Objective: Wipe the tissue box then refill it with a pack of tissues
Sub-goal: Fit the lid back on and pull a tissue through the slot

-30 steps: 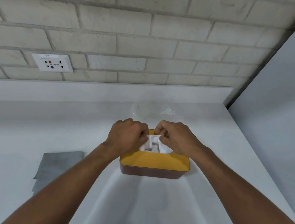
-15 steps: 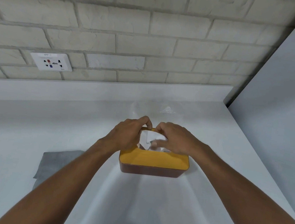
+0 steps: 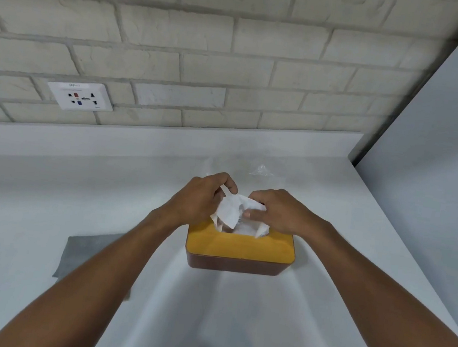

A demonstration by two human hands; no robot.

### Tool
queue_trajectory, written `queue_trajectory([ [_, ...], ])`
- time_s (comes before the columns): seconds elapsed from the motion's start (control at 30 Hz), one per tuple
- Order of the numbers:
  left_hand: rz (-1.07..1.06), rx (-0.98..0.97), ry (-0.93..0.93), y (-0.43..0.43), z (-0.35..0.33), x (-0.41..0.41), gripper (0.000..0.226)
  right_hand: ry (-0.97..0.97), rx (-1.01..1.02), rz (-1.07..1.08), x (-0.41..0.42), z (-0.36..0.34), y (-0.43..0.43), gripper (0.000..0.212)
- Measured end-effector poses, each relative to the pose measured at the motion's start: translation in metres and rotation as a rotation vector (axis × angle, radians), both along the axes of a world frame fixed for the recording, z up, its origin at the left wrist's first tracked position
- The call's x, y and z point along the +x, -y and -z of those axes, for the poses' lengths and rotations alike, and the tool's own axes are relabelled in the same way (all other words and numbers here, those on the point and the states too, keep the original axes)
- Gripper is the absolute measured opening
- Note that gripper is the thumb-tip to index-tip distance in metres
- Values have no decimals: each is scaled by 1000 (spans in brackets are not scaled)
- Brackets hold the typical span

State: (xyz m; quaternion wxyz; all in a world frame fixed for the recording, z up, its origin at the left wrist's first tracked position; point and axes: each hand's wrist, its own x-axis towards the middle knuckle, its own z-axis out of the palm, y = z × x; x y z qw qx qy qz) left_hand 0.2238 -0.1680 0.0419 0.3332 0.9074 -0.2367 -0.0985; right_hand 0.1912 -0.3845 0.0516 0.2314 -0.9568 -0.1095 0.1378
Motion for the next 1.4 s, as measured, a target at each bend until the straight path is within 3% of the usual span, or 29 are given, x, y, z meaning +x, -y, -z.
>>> queue_trajectory([
  [0.1,43,30,-12,-2,-3,1,29,195,-260,-118,-7,6,-9,28],
  [0.2,99,71,-44,-5,-4,-1,25,333,-370,-191,-11,9,-13,37],
  [0.5,109,133,-82,-4,-2,-4,24,477,-622,-490,1,5,-29,50],
  [0.83,88,74,-165,-11,-3,-10,25,529,-831,-688,13,10,-29,35],
  [1.0,-118,-76,-71,-16,-8,-9,23,565,-912,-765,22,8,-37,31],
  [1.13,-149,-165,-45,-22,-3,-4,20,567,-852,-782,25,15,-35,28],
  [1.27,-5,-131,-90,-23,11,-6,50,523,-755,-744,27,19,-32,31],
  [1.4,-53,-229,-140,-24,19,-8,32,375,-572,-577,22,17,-28,38],
])
